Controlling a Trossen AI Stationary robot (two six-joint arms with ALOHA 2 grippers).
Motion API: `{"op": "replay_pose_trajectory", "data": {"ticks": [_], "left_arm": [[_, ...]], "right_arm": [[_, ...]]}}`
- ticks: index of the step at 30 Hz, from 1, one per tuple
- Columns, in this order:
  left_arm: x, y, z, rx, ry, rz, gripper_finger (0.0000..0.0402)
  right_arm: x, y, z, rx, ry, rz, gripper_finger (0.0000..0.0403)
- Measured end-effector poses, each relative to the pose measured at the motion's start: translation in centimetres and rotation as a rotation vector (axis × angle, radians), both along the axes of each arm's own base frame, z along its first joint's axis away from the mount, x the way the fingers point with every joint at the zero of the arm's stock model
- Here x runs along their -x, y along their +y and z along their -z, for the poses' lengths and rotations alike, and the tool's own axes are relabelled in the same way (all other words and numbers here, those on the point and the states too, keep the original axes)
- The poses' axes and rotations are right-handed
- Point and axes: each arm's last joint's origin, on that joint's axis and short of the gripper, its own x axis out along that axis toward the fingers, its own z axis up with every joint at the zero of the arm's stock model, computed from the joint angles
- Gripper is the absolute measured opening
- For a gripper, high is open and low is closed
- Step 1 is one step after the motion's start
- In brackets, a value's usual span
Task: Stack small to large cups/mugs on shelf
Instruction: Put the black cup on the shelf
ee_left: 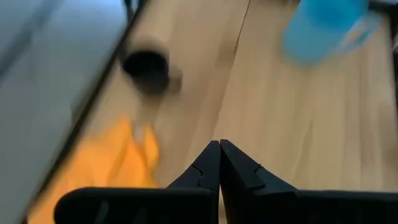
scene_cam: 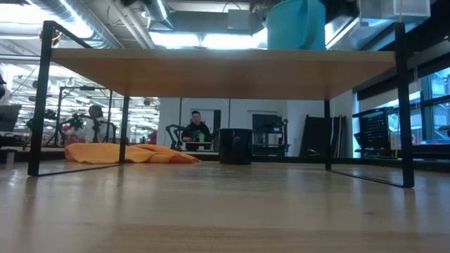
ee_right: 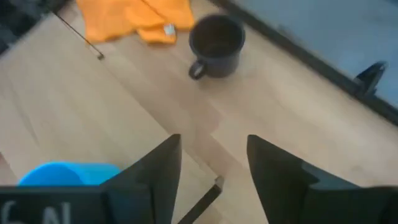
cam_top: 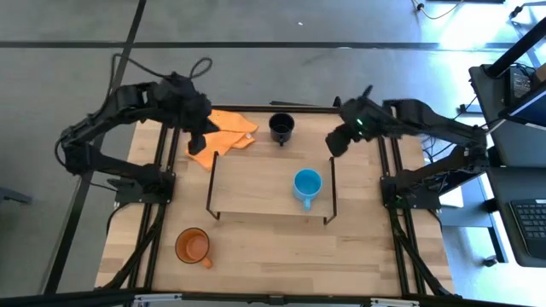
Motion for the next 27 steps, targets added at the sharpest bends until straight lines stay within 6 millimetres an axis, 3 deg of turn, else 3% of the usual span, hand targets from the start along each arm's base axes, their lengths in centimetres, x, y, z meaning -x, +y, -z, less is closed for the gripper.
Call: {"op": "replay_pose_trajectory", "data": {"ticks": [2, 6, 13, 18, 22, 27], "left_arm": [[0.3, -0.1, 1.5, 0.085, 0.024, 0.016, 0.0000], [0.5, -1.7, 3.2, 0.252, -0.124, 0.106, 0.0000], [4.5, -4.4, 2.9, 0.210, -0.242, 0.021, 0.0000], [5.7, -4.3, 2.4, 0.060, -0.325, -0.089, 0.0000], [5.4, -3.3, 2.7, -0.081, -0.267, -0.204, 0.0000], [4.6, -1.3, 3.9, -0.127, -0.109, -0.317, 0.0000]], "right_arm": [[-0.8, -1.9, 0.7, -0.053, 0.018, -0.006, 0.0186], [-2.1, -6.4, 2.3, -0.151, 0.004, -0.004, 0.0183], [-4.1, -13.0, 6.1, -0.325, -0.034, 0.057, 0.0182], [-6.6, -15.3, 9.3, -0.383, -0.043, 0.041, 0.0182], [-8.2, -16.5, 11.2, -0.393, -0.058, 0.044, 0.0181], [-8.9, -18.5, 13.1, -0.367, 0.013, 0.070, 0.0181]]}}
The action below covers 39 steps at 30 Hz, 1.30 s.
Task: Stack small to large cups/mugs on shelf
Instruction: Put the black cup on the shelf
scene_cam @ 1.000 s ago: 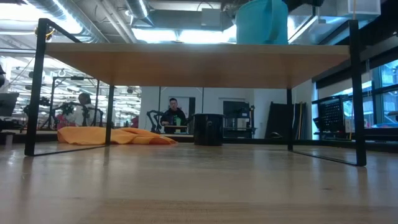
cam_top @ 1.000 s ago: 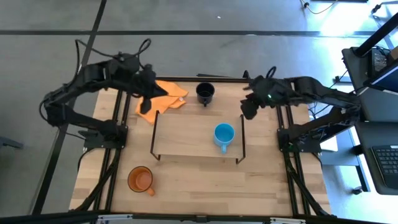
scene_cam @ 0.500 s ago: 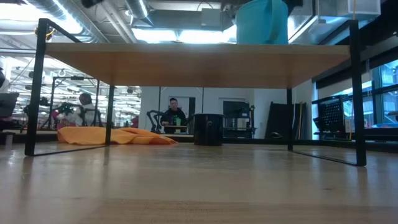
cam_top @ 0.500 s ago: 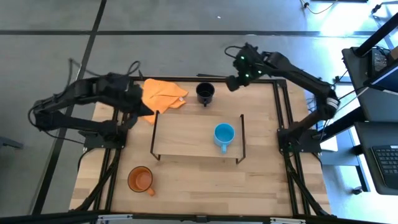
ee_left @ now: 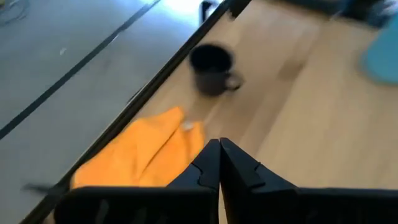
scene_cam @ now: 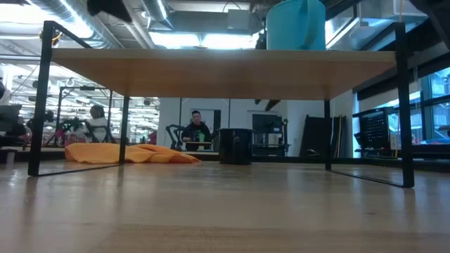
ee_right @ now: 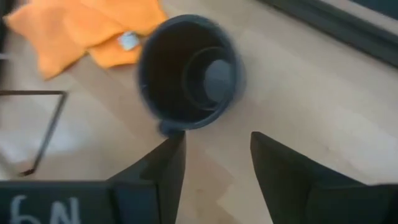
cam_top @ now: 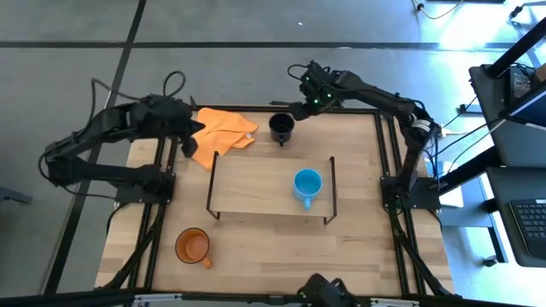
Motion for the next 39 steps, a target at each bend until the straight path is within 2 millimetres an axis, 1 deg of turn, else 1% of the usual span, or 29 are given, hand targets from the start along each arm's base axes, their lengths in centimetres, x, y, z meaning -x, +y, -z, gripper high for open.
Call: {"op": "replay_pose_trajectory", "data": {"ticks": [3, 8, 15, 20, 28, 34, 37, 39], "left_arm": [[-0.6, 0.9, 0.4, 0.043, 0.017, -0.008, 0.0000], [-0.6, 2.2, 0.5, 0.021, 0.031, -0.046, 0.0000], [-0.2, 3.2, 0.4, -0.014, 0.052, -0.053, 0.0000], [0.1, 3.6, 0.5, -0.018, 0.057, -0.032, 0.0000], [0.1, 4.7, 2.0, 0.012, 0.053, 0.020, 0.0000], [0.2, 5.3, 3.1, 0.052, 0.058, 0.027, 0.0000], [0.4, 5.5, 3.4, 0.062, 0.057, 0.026, 0.0000], [0.5, 5.6, 3.4, 0.062, 0.056, 0.018, 0.0000]], "right_arm": [[-0.3, -0.5, 0.8, 0.026, 0.027, -0.009, 0.0181], [-1.2, -1.3, 2.4, 0.062, 0.051, -0.025, 0.0181], [-2.2, -2.0, 4.9, 0.014, 0.067, 0.015, 0.0181], [-3.2, -1.9, 4.9, 0.014, 0.005, 0.059, 0.0181], [-4.1, -0.6, 5.9, 0.003, 0.062, 0.063, 0.0181], [-4.4, -0.4, 6.5, 0.010, 0.089, 0.080, 0.0181], [-4.5, -0.4, 7.1, -0.001, 0.111, 0.085, 0.0167], [-4.6, -0.3, 7.4, 0.000, 0.115, 0.084, 0.0147]]}}
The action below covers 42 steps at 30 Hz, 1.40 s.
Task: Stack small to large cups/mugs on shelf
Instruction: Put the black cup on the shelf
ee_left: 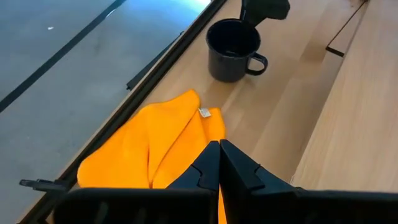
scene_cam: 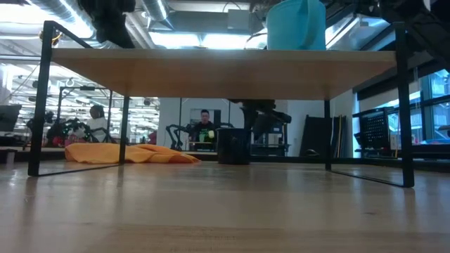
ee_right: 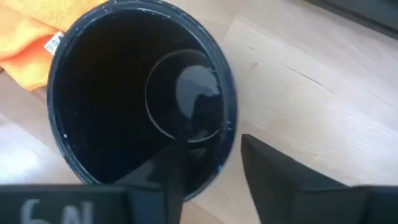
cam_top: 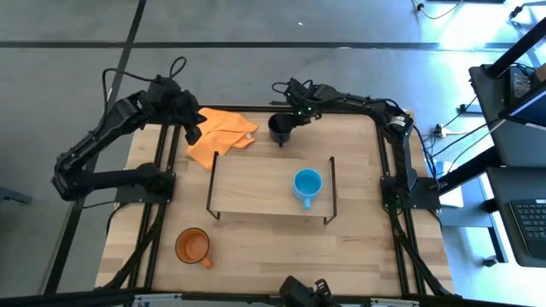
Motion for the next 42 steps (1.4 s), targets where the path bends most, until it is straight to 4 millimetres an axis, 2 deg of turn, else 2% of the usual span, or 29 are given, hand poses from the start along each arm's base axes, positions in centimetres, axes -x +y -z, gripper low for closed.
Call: {"op": "replay_pose_trajectory", "data": {"ticks": [7, 12, 16, 21, 24, 26, 28, 33, 37, 42], "left_arm": [[0.2, 0.2, 0.0, 0.001, -0.001, -0.014, 0.0000], [0.1, 0.2, -0.1, -0.005, -0.007, -0.015, 0.0000], [0.0, 0.3, -0.2, -0.019, -0.021, -0.014, 0.0000], [-0.1, 0.4, -0.4, -0.035, -0.036, -0.014, 0.0000], [-0.1, 0.4, -0.4, -0.035, -0.035, -0.013, 0.0000], [0.0, 0.4, -0.3, -0.034, -0.034, -0.013, 0.0000], [0.0, 0.4, -0.3, -0.035, -0.026, -0.007, 0.0000], [0.0, 0.3, -0.2, -0.054, -0.004, 0.023, 0.0000], [0.0, 0.3, -0.2, -0.063, 0.002, 0.036, 0.0000], [-0.1, 0.3, -0.3, -0.071, -0.008, 0.084, 0.0000]], "right_arm": [[-0.4, -0.2, -0.7, 0.032, -0.025, -0.032, 0.0029], [-0.7, -0.6, -2.8, 0.060, -0.049, -0.021, 0.0023], [-0.6, -0.8, -6.4, 0.061, -0.050, -0.017, 0.0022], [0.0, -0.4, -12.7, 0.106, -0.085, 0.007, 0.0022], [0.5, 0.4, -16.3, 0.128, -0.135, 0.049, 0.0022], [0.6, 1.3, -18.3, 0.132, -0.181, 0.071, 0.0022], [0.6, 2.7, -19.1, 0.117, -0.215, 0.084, 0.0022], [-0.6, 6.7, -18.9, 0.027, -0.166, 0.056, 0.0022], [-2.5, 10.6, -19.2, 0.024, -0.211, 0.030, 0.0025], [-3.7, 15.0, -19.2, 0.003, -0.217, 0.032, 0.0024]]}}
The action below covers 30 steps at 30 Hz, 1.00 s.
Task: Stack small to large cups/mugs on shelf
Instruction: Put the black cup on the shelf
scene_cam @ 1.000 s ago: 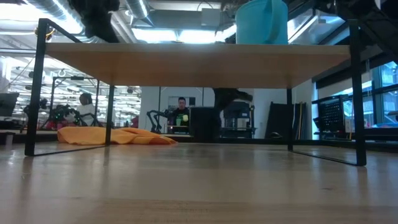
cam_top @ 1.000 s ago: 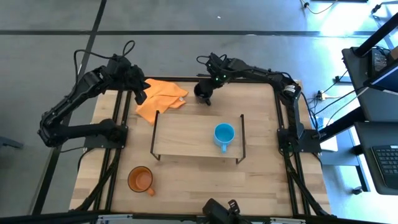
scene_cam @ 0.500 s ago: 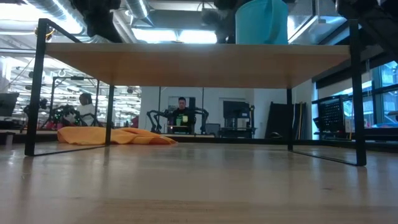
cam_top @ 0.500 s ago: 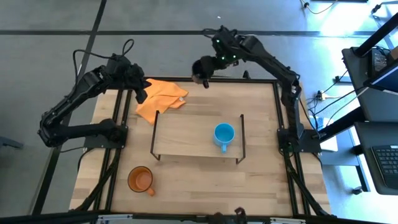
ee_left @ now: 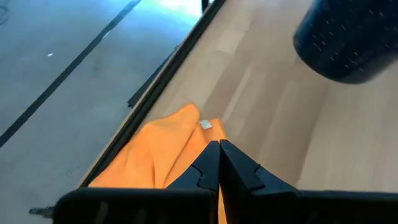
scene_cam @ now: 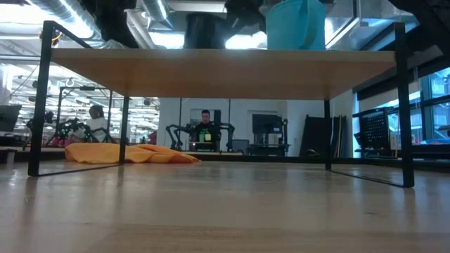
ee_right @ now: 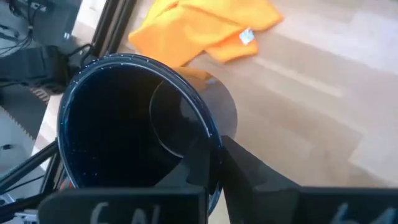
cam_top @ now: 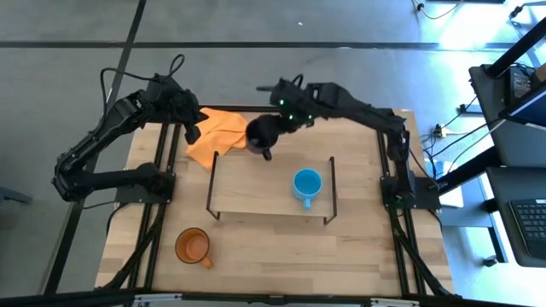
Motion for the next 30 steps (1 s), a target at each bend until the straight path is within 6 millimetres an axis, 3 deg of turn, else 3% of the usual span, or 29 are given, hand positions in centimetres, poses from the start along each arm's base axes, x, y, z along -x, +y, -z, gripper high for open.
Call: {"op": "replay_pose_trajectory", "data": {"ticks": [6, 13, 20, 30], "left_arm": [[-0.6, 0.3, 0.3, 0.049, -0.016, 0.058, 0.0000], [-2.2, 1.6, 1.6, 0.103, 0.026, 0.141, 0.0000], [-3.9, 2.5, 2.9, 0.198, 0.018, 0.244, 0.0000], [-5.4, 1.1, 2.7, 0.150, 0.014, 0.354, 0.0000]], "right_arm": [[-0.1, 5.0, 0.4, -0.030, 0.074, 0.044, 0.0026], [0.0, 9.1, 0.6, -0.090, 0.088, 0.084, 0.0027], [0.3, 11.4, 0.6, -0.108, 0.099, 0.134, 0.0030], [1.0, 13.3, 0.9, -0.135, 0.143, 0.184, 0.0031]]}}
